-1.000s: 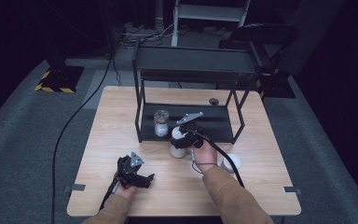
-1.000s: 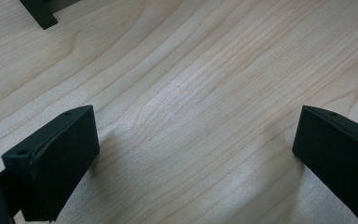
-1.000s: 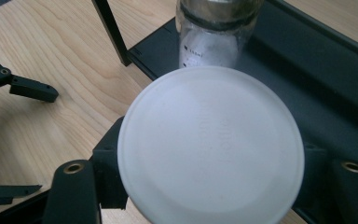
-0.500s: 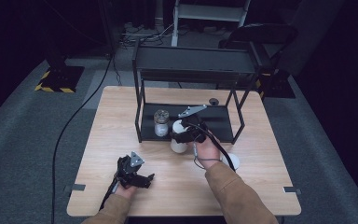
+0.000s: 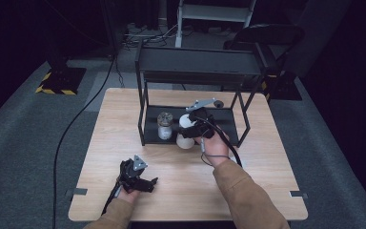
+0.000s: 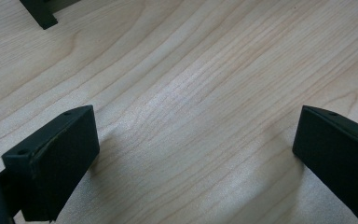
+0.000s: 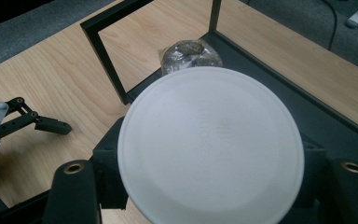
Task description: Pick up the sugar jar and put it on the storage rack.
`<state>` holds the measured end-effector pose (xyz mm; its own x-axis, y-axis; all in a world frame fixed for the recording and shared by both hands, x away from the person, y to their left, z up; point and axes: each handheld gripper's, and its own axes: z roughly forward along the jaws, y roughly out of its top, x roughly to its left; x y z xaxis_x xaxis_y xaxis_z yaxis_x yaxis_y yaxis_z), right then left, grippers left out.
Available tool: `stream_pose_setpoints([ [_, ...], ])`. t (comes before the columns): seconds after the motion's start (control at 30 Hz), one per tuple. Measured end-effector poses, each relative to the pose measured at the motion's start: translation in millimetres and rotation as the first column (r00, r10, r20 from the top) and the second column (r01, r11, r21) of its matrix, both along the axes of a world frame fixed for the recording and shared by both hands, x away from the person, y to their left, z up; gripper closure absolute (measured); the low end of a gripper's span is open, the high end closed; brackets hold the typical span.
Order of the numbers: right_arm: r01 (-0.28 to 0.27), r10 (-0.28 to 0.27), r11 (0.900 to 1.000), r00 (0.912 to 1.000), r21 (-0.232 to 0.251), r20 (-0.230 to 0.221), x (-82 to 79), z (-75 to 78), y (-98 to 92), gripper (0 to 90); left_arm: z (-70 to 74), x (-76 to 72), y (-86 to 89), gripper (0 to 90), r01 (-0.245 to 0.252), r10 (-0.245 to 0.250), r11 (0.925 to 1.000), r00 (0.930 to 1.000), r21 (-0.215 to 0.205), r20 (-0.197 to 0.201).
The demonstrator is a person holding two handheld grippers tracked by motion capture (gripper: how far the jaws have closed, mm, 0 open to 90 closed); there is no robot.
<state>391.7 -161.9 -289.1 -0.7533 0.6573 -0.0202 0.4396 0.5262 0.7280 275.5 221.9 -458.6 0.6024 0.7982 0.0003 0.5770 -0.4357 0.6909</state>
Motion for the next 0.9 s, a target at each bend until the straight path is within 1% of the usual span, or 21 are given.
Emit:
stream_pose_setpoints([
  [0.27, 0.022, -0.022, 1.000, 0.9998, 0.011, 0.003, 9.1, 10.1, -2.2, 33.3, 0.0, 0.0, 0.0, 0.0, 0.000, 0.000, 1.0000, 1.0000, 0.000, 0.000],
  [0.5, 0.050, -0.050, 0.999, 0.9988, 0.015, 0.000, 20.3, 14.4, -2.9, 33.4, -0.1, 0.0, 0.3, 0.0, 0.001, -0.001, 1.0000, 1.0000, -0.001, 0.000],
  [0.63, 0.065, -0.065, 0.998, 0.9979, 0.009, 0.002, 28.4, 12.3, -1.2, 33.4, 0.0, 0.2, 0.4, 0.0, 0.003, -0.003, 1.0000, 1.0000, 0.001, 0.001],
  [0.7, 0.077, -0.077, 0.997, 0.9970, 0.001, -0.004, 32.7, 10.4, 1.1, 33.3, 0.0, 0.1, 0.3, 0.0, 0.002, -0.002, 1.0000, 1.0000, 0.000, 0.000],
  [0.9, 0.108, -0.108, 0.994, 0.9939, -0.020, -0.022, 46.3, -0.6, 7.6, 33.3, -0.1, 0.1, 0.3, 0.0, 0.002, -0.002, 1.0000, 1.0000, 0.000, 0.000],
])
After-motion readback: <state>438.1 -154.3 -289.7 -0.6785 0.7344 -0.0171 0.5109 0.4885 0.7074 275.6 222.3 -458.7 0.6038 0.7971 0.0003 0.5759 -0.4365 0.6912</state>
